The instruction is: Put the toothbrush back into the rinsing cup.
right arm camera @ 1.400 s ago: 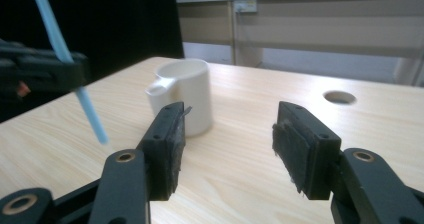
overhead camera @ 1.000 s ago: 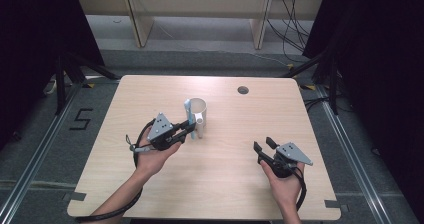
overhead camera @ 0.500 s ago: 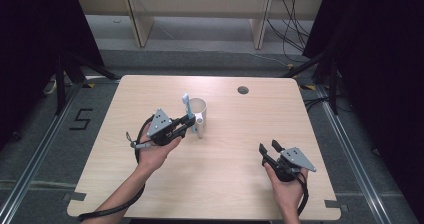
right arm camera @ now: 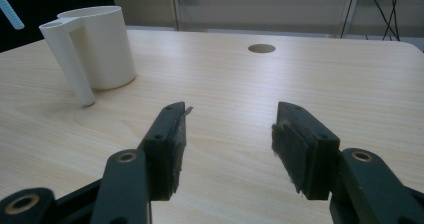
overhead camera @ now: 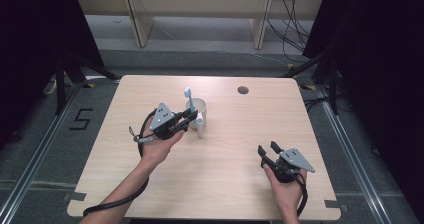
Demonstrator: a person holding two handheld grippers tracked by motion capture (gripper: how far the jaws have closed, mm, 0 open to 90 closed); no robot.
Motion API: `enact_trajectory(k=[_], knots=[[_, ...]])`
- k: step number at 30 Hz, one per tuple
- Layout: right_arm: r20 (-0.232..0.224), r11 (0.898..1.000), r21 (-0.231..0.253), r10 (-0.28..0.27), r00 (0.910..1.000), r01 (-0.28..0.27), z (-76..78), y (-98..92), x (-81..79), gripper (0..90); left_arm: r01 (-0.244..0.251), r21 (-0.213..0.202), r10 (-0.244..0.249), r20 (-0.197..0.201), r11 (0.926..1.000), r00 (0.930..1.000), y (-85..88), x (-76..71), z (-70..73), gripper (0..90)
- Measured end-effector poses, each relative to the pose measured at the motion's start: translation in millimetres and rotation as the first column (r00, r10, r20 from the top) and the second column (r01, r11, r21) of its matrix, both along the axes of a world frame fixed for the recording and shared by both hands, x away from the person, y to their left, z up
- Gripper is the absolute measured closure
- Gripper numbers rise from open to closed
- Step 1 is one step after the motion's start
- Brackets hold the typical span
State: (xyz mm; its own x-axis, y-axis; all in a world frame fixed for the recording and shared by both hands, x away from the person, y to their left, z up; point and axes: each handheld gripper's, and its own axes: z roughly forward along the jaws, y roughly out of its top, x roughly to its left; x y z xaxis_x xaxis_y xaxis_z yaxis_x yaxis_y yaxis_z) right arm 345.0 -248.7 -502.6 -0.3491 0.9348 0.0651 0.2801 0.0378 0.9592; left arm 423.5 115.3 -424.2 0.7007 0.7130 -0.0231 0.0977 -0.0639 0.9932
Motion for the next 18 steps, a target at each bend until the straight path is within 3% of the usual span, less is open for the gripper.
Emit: enact_trajectory(k=[4,11,13,18], knots=[[-0.024,1.0,0.015,0.001,0.9997,-0.001,0.6,0.5,-0.4,47.3,-0.003,0.006,0.003,0.0,1.0,1.0,0.3,2.7,5.2,78.3],[-0.024,1.0,0.02,0.004,0.9997,-0.004,0.3,0.4,0.2,47.2,0.003,0.016,-0.003,-0.002,0.9999,1.0,-2.4,6.9,10.1,78.3],[-0.003,1.0,-0.012,-0.014,0.9999,0.014,0.2,-0.9,0.7,47.1,0.001,0.011,-0.001,0.0,0.9999,1.0,-4.6,8.8,12.7,78.3],[-0.008,1.0,-0.009,-0.007,0.9999,0.007,-0.1,-0.6,0.8,47.1,0.002,0.011,-0.002,0.005,0.9999,1.0,-7.3,12.8,15.9,78.3]])
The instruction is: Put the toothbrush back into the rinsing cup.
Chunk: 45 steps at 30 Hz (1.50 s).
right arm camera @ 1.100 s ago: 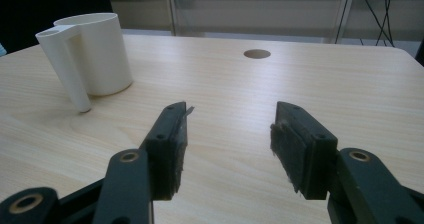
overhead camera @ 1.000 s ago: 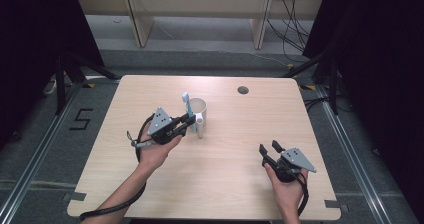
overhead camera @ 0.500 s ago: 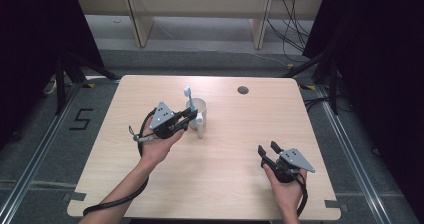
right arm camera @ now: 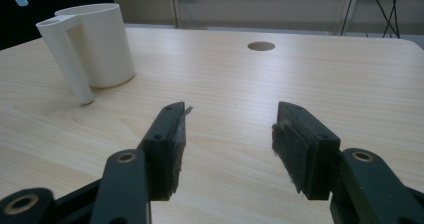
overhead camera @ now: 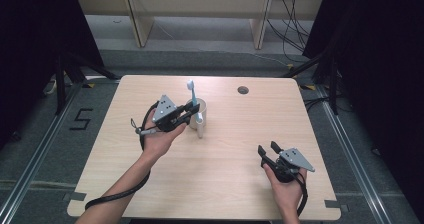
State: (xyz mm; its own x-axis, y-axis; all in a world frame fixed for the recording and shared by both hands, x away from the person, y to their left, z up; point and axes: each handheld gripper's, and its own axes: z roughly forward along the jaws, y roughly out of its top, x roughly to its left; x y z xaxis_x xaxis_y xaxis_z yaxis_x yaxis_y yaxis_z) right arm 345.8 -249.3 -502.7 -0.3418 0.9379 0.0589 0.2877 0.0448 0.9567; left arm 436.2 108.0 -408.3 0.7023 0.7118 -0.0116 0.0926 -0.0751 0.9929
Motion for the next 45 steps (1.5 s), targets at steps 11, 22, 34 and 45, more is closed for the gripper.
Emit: enact_trajectory(k=[11,22,34,45], knots=[[-0.019,0.999,0.032,0.005,0.9998,-0.005,1.3,-1.7,-0.5,47.1,-0.005,0.01,0.006,-0.01,0.9999,0.9999,-5.0,6.5,-3.1,78.3],[-0.014,1.0,0.014,-0.008,0.9999,0.008,1.0,-2.5,-0.6,47.1,-0.011,0.015,0.012,-0.021,0.9998,0.9997,-8.2,10.3,-10.0,78.3],[-0.003,1.0,0.011,-0.009,1.0,0.009,0.6,-3.1,0.1,47.1,-0.014,0.021,0.015,-0.029,0.9997,0.9995,-9.5,13.3,-17.1,78.3],[-0.027,1.0,0.029,0.002,0.9996,-0.002,0.2,-2.3,-0.5,47.2,-0.016,0.025,0.017,-0.035,0.9996,0.9992,-10.0,15.6,-25.6,78.2]])
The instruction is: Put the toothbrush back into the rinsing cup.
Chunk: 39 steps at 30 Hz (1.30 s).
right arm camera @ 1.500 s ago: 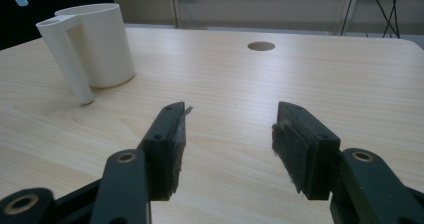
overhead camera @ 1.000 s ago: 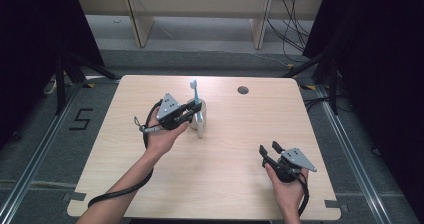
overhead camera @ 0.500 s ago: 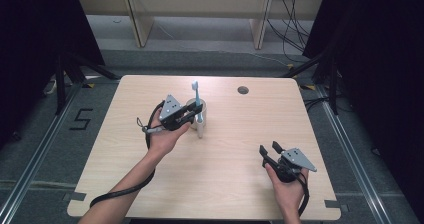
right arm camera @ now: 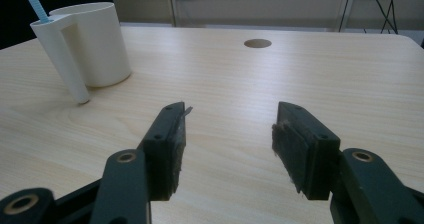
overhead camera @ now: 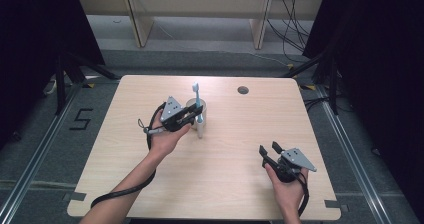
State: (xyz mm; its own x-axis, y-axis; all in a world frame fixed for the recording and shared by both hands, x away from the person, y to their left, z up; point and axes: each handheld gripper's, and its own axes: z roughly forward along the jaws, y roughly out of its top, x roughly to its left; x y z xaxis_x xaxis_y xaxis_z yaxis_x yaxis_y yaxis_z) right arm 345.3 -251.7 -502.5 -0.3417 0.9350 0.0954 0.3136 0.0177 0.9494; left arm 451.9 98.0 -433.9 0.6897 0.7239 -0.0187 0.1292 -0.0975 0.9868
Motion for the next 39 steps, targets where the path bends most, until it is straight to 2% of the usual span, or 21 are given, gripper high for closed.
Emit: enact_trajectory(k=[1,7,20,21,22,27,34,36,39], knots=[[-0.027,1.0,-0.014,-0.015,0.9995,0.015,1.1,0.1,-1.7,47.2,0.0,0.007,0.0,-0.002,1.0,1.0,0.3,0.3,-1.7,78.3],[-0.03,1.0,-0.015,-0.011,0.9995,0.011,0.9,0.5,-1.5,47.2,0.005,0.01,-0.005,-0.008,0.9999,1.0,-1.4,2.1,-8.0,78.2],[-0.02,1.0,-0.009,-0.003,0.9998,0.003,0.1,0.9,-0.6,47.3,0.004,0.02,-0.004,-0.014,0.9998,0.9999,-2.3,2.8,-16.5,78.2],[-0.022,1.0,-0.023,-0.015,0.9997,0.014,0.3,0.6,-1.0,47.3,0.005,0.021,-0.005,-0.013,0.9998,0.9999,-2.4,2.8,-17.3,78.2],[0.018,1.0,-0.023,-0.018,0.9997,0.019,-1.1,0.3,0.9,47.3,0.005,0.024,-0.005,-0.016,0.9997,0.9999,-2.6,2.4,-18.7,78.2],[0.002,1.0,-0.021,-0.006,1.0,0.006,-1.3,0.4,0.8,47.2,0.009,0.029,-0.009,-0.013,0.9995,0.9999,-3.5,2.1,-21.8,78.2],[0.014,1.0,-0.026,-0.002,0.9999,0.003,-2.0,0.5,1.6,47.3,0.013,0.028,-0.013,-0.005,0.9995,0.9999,-4.5,0.7,-25.1,78.2],[-0.002,1.0,0.0,0.007,1.0,-0.007,-2.3,2.2,1.6,47.3,0.013,0.03,-0.012,-0.005,0.9995,0.9999,-4.4,0.8,-27.2,78.2],[-0.005,1.0,0.003,0.009,1.0,-0.008,-2.1,2.2,1.6,47.3,0.009,0.03,-0.009,-0.007,0.9995,0.9999,-5.0,0.6,-29.1,78.1]])
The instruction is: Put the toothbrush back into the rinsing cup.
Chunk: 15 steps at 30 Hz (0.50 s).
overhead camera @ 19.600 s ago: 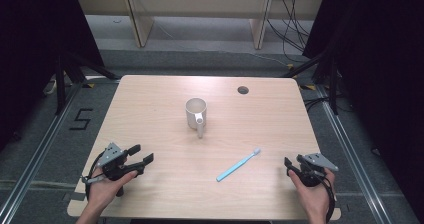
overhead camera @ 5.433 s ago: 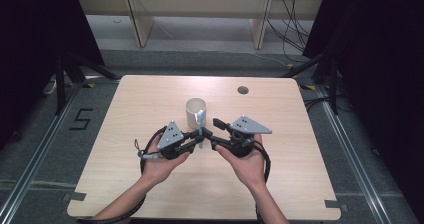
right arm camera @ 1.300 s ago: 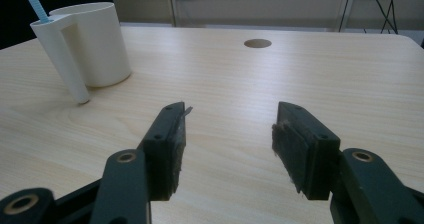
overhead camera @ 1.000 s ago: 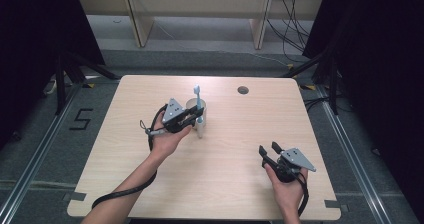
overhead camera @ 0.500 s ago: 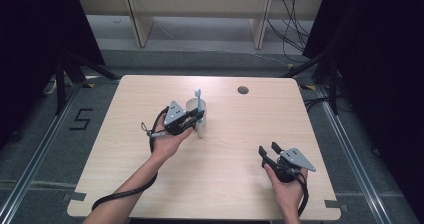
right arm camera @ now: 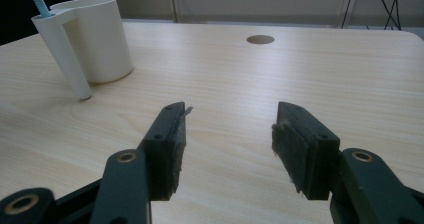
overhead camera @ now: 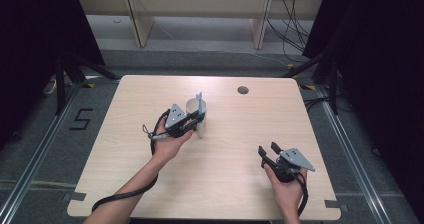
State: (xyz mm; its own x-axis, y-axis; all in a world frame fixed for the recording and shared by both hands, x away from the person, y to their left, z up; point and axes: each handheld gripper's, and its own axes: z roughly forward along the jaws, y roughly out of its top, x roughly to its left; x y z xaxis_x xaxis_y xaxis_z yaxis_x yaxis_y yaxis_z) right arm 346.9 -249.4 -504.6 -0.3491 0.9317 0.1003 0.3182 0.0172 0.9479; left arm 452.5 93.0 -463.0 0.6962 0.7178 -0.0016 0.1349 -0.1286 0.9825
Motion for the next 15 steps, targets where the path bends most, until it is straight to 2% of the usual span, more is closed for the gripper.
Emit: enact_trajectory(k=[4,5,7,9,14,15], knots=[[-0.001,1.0,-0.001,-0.004,1.0,0.004,-0.2,0.1,-0.1,47.3,0.001,0.0,-0.001,0.002,1.0,1.0,0.0,0.4,-2.0,78.1],[-0.017,1.0,-0.002,-0.009,0.9998,0.009,0.4,0.4,-1.3,47.3,0.001,0.002,-0.001,0.002,1.0,1.0,0.2,0.5,-2.6,78.1],[-0.021,1.0,-0.004,-0.008,0.9997,0.008,0.6,0.2,-1.4,47.2,0.001,0.001,-0.001,0.0,1.0,1.0,0.3,0.7,-3.4,78.1],[-0.035,1.0,0.013,-0.023,0.9991,0.023,0.5,1.8,-2.8,47.3,-0.001,-0.005,0.001,-0.002,1.0,1.0,0.6,1.0,-5.9,78.1],[-0.004,1.0,-0.008,0.003,1.0,-0.003,-0.7,0.4,0.1,47.3,0.0,0.002,0.0,-0.01,1.0,0.9999,0.9,1.6,-9.8,78.0],[-0.011,1.0,-0.007,0.003,0.9999,-0.003,-0.5,0.5,-0.3,47.3,-0.002,-0.001,0.002,-0.013,1.0,0.9999,0.6,1.7,-10.6,77.9]])
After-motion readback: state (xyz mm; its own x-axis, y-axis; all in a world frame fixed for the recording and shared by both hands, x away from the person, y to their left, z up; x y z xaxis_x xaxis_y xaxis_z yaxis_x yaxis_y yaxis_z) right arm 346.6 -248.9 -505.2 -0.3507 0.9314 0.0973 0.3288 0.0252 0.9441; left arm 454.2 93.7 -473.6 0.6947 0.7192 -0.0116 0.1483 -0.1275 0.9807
